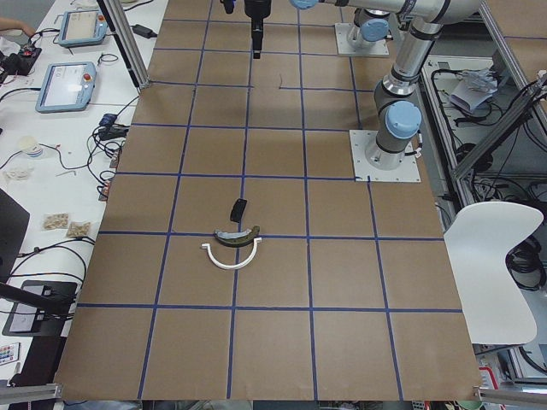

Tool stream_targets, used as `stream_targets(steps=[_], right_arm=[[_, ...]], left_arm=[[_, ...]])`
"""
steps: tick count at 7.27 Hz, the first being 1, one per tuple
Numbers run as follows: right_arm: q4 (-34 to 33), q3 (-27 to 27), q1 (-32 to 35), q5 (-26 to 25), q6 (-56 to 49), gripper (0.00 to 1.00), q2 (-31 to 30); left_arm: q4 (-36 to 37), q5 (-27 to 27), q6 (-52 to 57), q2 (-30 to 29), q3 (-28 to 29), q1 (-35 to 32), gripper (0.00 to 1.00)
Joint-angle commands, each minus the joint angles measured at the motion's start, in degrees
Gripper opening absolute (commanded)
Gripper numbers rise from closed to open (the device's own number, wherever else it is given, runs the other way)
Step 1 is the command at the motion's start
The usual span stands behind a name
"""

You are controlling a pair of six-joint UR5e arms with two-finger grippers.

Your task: Place bearing gear from tray to pile

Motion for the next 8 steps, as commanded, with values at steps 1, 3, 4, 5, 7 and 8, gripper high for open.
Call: stream_targets(steps=[1,3,4,5,7,8], right_arm=[[0.3,0.1,0.0,0.1,-0.3,1.0,-0.1],[0.7,-0.1,0.0,0.3,-1.1,1.0,-0.2],[0.8,-0.2,-0.1,0.1,-1.1,1.0,-0.4],[0.7,-0.8,-0.4,-0.6,-1.0,1.0,-0.7],[-1.3,0.0,-0.7,-9.6,-5.0,1.0,-0.6],[-1.7,0.0,-1.2,-10.1,-9.3,1.0,-0.4]], left_arm=[[-1.9,-0.1,-0.1,-0.4,0.4,0.3,1.0],[-4.4,-0.3,-0.1,-0.8,1.6,0.8,1.0],[-5.9,-0.3,-0.2,-0.7,2.3,0.9,1.0],[-5.8,-1.9,-0.2,-0.9,2.6,1.0,1.0],[-5.5,-2.1,0.0,-1.3,2.3,0.7,1.0],[-5.4,-1.9,0.0,-1.5,2.2,0.4,1.0]])
